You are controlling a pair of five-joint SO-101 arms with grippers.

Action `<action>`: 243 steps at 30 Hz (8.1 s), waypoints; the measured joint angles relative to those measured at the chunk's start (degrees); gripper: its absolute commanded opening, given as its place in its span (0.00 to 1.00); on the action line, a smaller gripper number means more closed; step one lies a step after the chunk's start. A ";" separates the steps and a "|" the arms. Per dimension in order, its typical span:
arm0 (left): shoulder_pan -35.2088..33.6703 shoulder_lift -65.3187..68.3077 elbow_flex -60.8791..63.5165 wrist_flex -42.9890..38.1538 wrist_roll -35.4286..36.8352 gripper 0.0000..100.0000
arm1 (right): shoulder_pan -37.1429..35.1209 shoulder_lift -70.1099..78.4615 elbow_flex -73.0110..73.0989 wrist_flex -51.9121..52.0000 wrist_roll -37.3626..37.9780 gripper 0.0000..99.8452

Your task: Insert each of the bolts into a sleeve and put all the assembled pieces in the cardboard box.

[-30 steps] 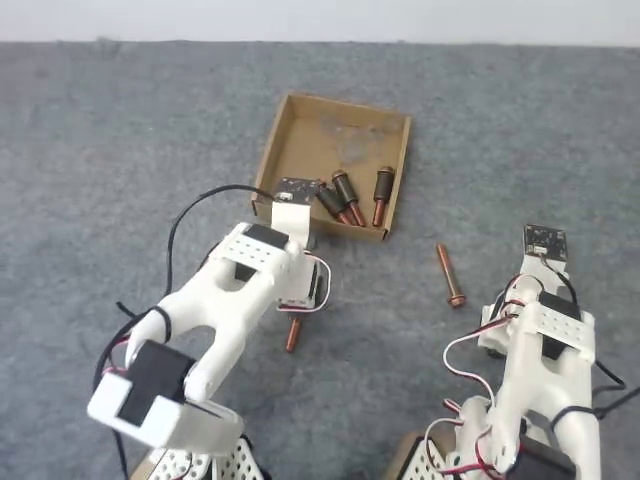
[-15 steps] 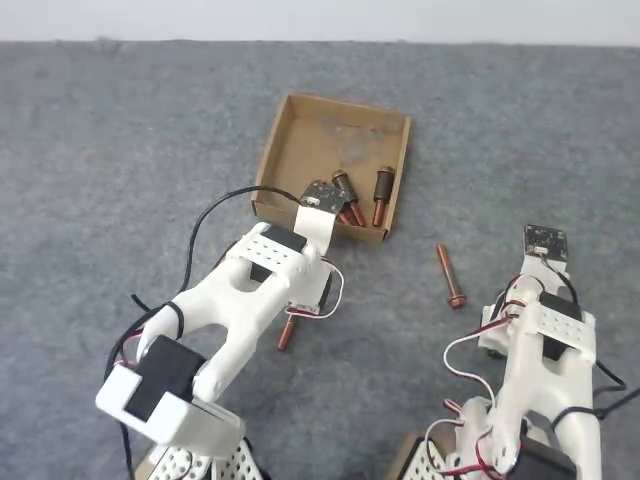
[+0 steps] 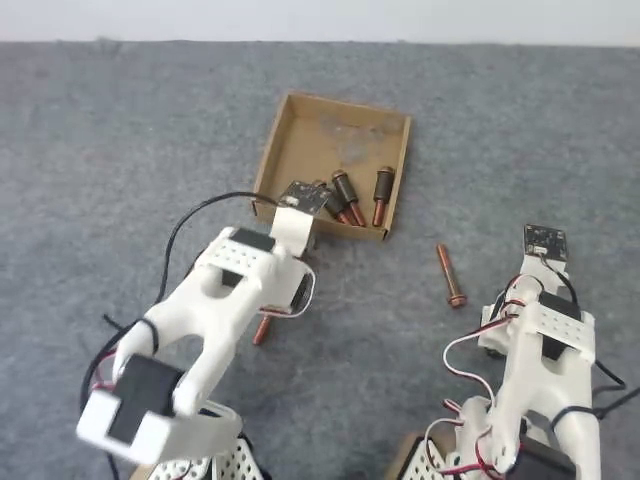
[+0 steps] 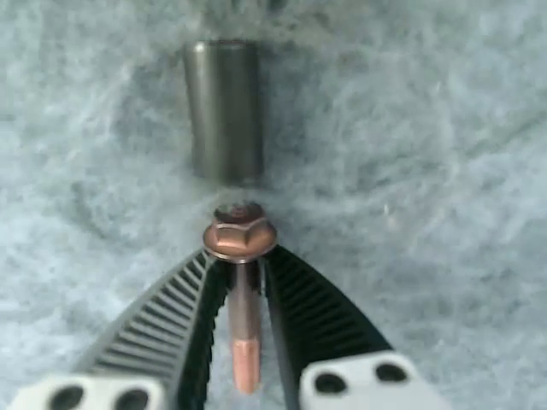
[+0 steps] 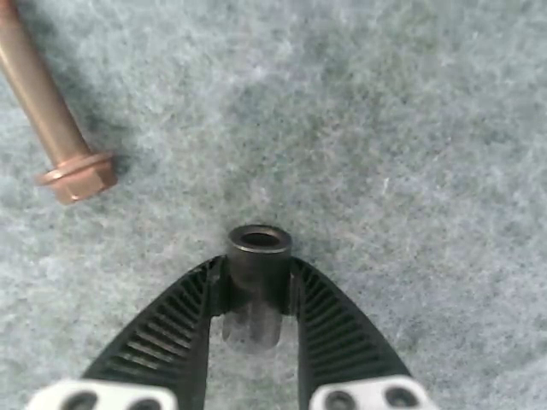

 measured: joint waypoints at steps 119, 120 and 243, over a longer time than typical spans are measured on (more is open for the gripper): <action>-18.55 -27.08 21.45 -9.85 -0.53 0.01 | -50.37 31.47 24.26 -123.52 -10.99 0.01; -18.55 -27.08 21.45 -9.85 -0.53 0.01 | -50.37 33.32 23.38 -124.40 -10.99 0.01; 5.80 -80.53 50.37 -37.19 26.99 0.01 | -61.80 50.55 23.91 -146.46 -3.87 0.01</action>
